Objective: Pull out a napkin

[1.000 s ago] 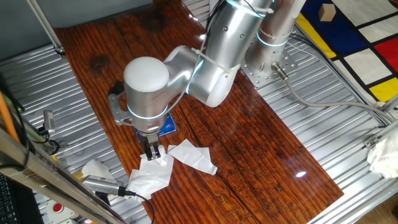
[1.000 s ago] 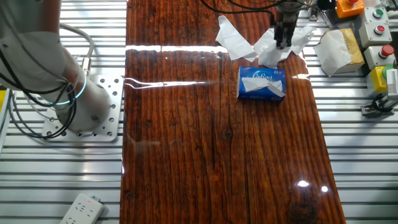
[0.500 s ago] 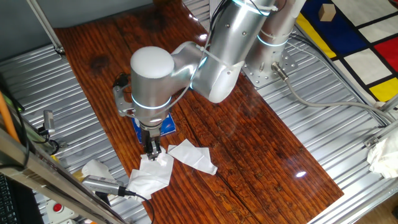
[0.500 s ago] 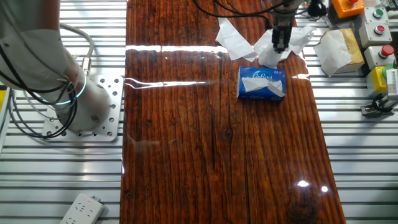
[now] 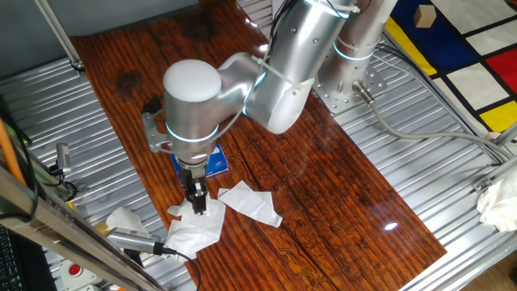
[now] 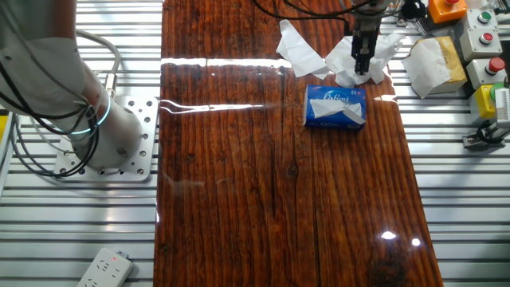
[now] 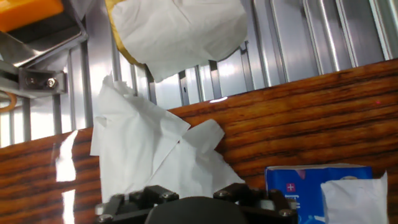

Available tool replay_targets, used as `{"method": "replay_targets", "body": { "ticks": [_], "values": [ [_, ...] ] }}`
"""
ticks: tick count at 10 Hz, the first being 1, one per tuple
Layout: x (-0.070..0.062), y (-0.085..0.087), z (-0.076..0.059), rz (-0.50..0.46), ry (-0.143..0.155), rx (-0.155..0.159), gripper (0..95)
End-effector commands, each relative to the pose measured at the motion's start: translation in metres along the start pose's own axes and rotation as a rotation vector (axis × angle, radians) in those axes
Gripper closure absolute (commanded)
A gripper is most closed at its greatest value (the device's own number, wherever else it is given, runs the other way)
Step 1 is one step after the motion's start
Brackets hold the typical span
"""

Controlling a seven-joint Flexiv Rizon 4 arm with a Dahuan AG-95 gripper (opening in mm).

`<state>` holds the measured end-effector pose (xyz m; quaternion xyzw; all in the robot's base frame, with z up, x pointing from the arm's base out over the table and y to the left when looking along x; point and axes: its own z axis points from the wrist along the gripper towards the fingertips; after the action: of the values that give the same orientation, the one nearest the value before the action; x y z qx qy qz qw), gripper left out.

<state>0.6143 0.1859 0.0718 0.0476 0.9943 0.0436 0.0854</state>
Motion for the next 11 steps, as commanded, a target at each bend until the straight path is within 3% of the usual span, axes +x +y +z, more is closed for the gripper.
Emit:
{"method": "replay_targets", "body": {
  "ticks": [1, 3, 5, 6, 7, 8, 9, 11],
  "values": [
    [-0.008, -0.008, -0.018, -0.14, 0.056, 0.076, 19.0],
    [-0.014, -0.026, -0.03, -0.198, 0.068, 0.094, 19.0],
    [-0.017, -0.049, -0.041, -0.221, 0.069, 0.097, 57.0],
    [-0.017, -0.058, -0.045, -0.224, 0.075, 0.097, 57.0],
    [-0.017, -0.068, -0.05, -0.225, 0.078, 0.095, 76.0],
    [-0.017, -0.076, -0.053, -0.22, 0.081, 0.094, 76.0],
    [-0.015, -0.083, -0.056, -0.215, 0.087, 0.092, 95.0],
    [-0.008, -0.09, -0.059, -0.193, 0.086, 0.091, 95.0]
  ]
}}
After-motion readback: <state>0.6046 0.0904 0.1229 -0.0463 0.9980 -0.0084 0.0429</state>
